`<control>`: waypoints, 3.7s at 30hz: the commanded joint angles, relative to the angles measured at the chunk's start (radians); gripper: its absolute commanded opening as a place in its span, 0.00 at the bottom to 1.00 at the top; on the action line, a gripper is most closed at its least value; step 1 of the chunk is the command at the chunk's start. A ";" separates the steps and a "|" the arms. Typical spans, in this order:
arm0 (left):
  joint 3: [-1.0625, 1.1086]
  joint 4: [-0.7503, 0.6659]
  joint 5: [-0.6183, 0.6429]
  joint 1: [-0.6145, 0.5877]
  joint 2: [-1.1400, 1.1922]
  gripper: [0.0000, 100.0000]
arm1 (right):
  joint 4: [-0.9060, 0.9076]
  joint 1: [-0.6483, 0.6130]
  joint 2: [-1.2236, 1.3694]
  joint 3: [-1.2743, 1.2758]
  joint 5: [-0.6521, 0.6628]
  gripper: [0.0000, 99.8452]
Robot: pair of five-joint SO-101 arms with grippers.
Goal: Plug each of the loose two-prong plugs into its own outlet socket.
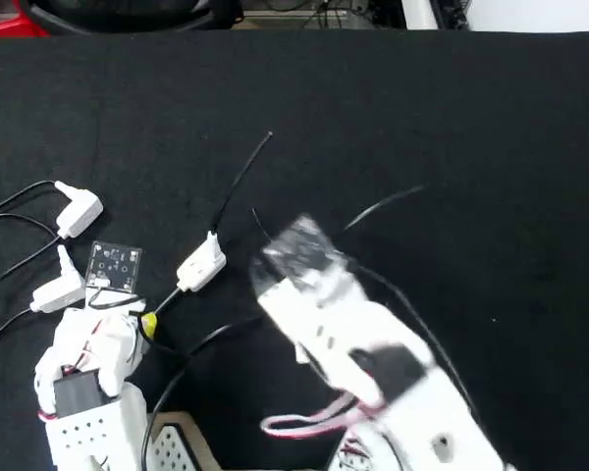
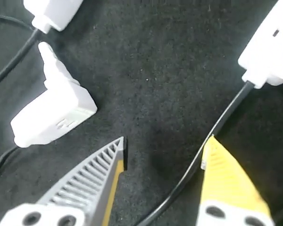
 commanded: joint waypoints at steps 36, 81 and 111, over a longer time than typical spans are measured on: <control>0.048 -0.012 0.020 0.222 -0.003 0.03 | 0.442 0.600 -0.346 0.326 0.000 0.01; 0.048 -0.012 0.020 0.222 -0.003 0.03 | 0.442 0.600 -0.346 0.326 0.000 0.01; 0.048 -0.012 0.020 0.222 -0.003 0.03 | 0.442 0.600 -0.346 0.326 0.000 0.01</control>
